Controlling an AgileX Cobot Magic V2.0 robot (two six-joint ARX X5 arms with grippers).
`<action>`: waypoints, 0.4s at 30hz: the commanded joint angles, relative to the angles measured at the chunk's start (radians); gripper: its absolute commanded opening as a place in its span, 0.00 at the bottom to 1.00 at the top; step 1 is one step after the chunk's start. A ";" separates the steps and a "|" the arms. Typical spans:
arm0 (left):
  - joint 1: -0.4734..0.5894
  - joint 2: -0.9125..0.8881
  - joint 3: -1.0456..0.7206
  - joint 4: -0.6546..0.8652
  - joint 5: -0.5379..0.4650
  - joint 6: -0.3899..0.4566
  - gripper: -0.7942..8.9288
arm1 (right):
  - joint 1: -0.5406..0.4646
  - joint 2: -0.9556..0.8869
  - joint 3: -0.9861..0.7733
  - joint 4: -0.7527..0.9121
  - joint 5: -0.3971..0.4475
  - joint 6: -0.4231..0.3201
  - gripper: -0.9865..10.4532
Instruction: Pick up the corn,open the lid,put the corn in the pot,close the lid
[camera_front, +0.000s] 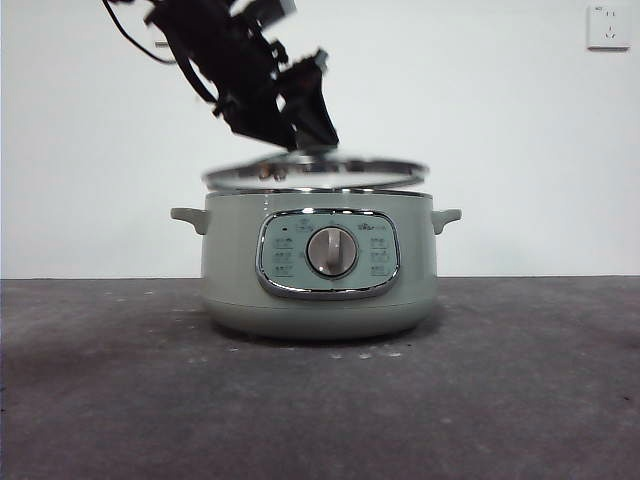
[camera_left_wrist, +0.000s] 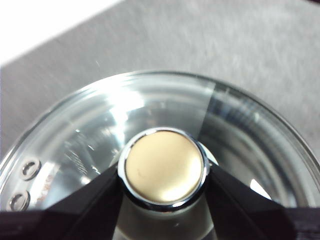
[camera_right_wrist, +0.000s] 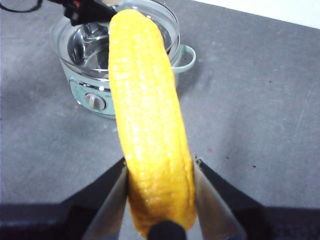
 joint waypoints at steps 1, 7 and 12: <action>0.017 -0.084 0.011 0.044 0.015 -0.010 0.07 | 0.001 0.030 -0.003 0.033 0.003 -0.005 0.08; 0.082 -0.262 0.011 -0.053 0.011 -0.003 0.07 | -0.006 0.199 -0.003 0.265 -0.072 -0.131 0.08; 0.153 -0.365 0.011 -0.122 0.013 -0.003 0.07 | -0.087 0.346 -0.002 0.419 -0.208 -0.183 0.08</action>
